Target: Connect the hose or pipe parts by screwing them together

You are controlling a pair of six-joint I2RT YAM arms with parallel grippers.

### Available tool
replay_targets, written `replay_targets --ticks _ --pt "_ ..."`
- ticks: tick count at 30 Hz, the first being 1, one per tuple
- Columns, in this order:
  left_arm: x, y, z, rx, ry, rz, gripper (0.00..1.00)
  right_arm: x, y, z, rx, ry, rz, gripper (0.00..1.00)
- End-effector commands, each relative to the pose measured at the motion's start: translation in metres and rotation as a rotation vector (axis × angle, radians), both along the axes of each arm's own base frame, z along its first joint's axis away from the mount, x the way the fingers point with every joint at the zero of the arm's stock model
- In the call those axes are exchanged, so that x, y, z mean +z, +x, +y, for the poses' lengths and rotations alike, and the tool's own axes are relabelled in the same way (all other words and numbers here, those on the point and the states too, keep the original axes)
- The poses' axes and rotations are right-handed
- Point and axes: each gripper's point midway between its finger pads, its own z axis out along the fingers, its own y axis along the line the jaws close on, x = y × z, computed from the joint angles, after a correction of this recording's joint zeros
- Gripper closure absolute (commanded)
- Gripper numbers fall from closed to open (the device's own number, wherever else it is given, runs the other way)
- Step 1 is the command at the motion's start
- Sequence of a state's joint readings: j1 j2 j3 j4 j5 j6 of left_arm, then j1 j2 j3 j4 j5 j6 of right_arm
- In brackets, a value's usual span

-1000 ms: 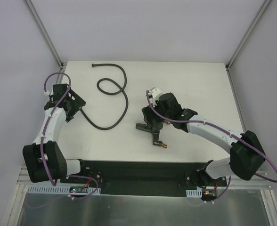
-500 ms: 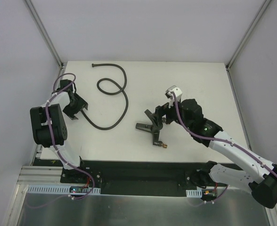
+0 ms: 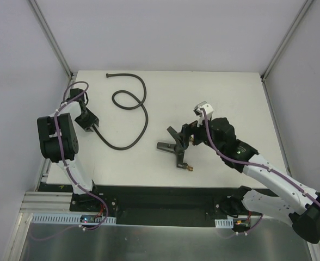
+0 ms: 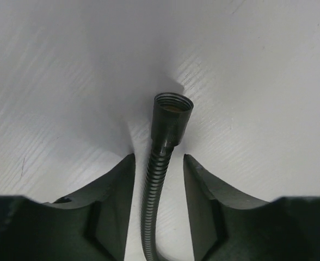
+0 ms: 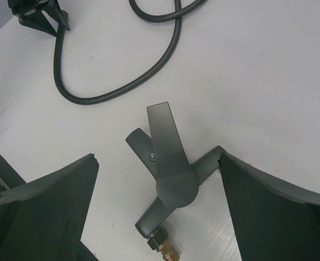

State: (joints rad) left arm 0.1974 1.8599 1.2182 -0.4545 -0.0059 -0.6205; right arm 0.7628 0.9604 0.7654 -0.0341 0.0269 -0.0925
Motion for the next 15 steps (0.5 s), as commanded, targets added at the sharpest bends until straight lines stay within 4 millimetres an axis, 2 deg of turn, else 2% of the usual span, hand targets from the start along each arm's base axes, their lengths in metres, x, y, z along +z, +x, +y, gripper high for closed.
replay_targets --ticks 1,2,4,5,8,9,11,12,14,15 --pt "-0.005 0.002 -0.004 -0.040 -0.032 0.019 0.67 0.025 0.009 0.008 -0.020 0.070 -0.039 0.04" --pt "-0.002 0.004 -0.007 -0.053 -0.048 0.009 0.81 0.031 0.010 0.010 -0.014 0.083 -0.041 0.04" --pt "0.011 0.013 -0.013 -0.080 -0.074 -0.037 0.90 0.035 0.011 0.014 -0.008 0.100 -0.041 0.04" --pt "0.019 0.018 -0.020 -0.113 -0.106 -0.066 0.99 0.037 0.012 0.016 -0.008 0.107 -0.040 0.04" --pt "0.056 0.041 -0.036 -0.201 -0.130 -0.205 1.00 0.047 0.021 0.019 -0.045 0.145 -0.038 0.04" --pt "0.079 0.046 -0.058 -0.276 -0.190 -0.288 1.00 0.056 0.025 0.022 -0.048 0.169 -0.062 0.04" --pt "0.105 0.057 -0.083 -0.362 -0.259 -0.424 1.00 0.058 0.031 0.030 -0.067 0.230 -0.033 0.04" --pt "0.132 0.055 -0.110 -0.444 -0.322 -0.509 1.00 0.064 0.037 0.038 -0.065 0.270 -0.044 0.04" --pt "0.153 0.054 -0.133 -0.505 -0.365 -0.606 1.00 0.070 0.040 0.049 -0.047 0.337 -0.031 0.04" --pt "0.173 0.047 -0.150 -0.563 -0.411 -0.661 1.00 0.081 0.045 0.055 -0.039 0.384 -0.057 0.04"
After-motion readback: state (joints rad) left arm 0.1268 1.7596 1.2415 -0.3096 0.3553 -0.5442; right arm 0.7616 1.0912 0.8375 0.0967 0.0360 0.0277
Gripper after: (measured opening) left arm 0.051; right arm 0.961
